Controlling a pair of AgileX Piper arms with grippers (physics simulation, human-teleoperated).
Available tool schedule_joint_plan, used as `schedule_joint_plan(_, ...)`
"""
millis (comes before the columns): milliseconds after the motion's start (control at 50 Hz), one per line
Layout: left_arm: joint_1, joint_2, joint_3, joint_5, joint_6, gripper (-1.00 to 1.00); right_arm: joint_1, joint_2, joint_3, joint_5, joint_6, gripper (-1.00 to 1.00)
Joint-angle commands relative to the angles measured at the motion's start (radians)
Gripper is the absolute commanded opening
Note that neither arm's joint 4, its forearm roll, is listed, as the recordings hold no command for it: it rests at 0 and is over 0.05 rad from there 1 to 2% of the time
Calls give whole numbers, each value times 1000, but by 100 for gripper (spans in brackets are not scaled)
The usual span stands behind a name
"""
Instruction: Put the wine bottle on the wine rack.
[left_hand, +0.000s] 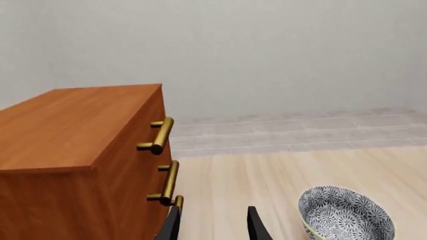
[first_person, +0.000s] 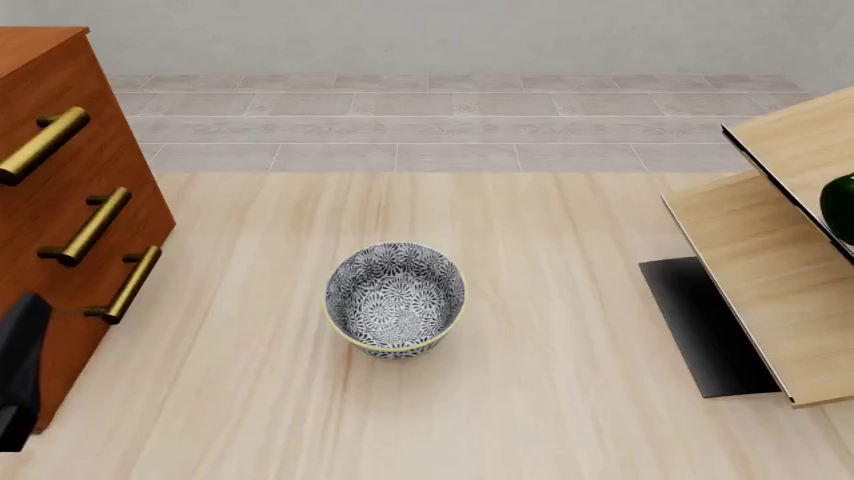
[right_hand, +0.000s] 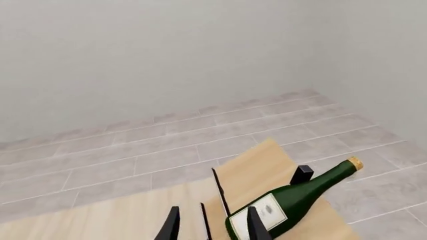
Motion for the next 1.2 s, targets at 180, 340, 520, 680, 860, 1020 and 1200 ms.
schedule_joint_plan(180, 6, -6, -40, 34, 5, 100, 45, -124, 51, 64, -16, 100)
schedule_joint_plan(340, 6, -6, -59, 51, 4, 100, 64, -198, 87, 98, -34, 100)
schedule_joint_plan(520, 6, -6, -73, 61, 5, 100, 78, -281, 111, 134, -62, 100)
schedule_joint_plan(680, 0, -6, -69, 61, 5, 100, 122, -349, 150, 168, -90, 100)
schedule_joint_plan(860, -3, -6, -80, 74, 1, 100, 130, -390, 177, 190, -90, 100)
schedule_joint_plan(1020, -4, -6, -70, 69, 1, 100, 147, -422, 183, 202, -110, 100)
schedule_joint_plan(1200, 0, -6, -64, 71, 4, 100, 155, -451, 199, 217, -107, 100)
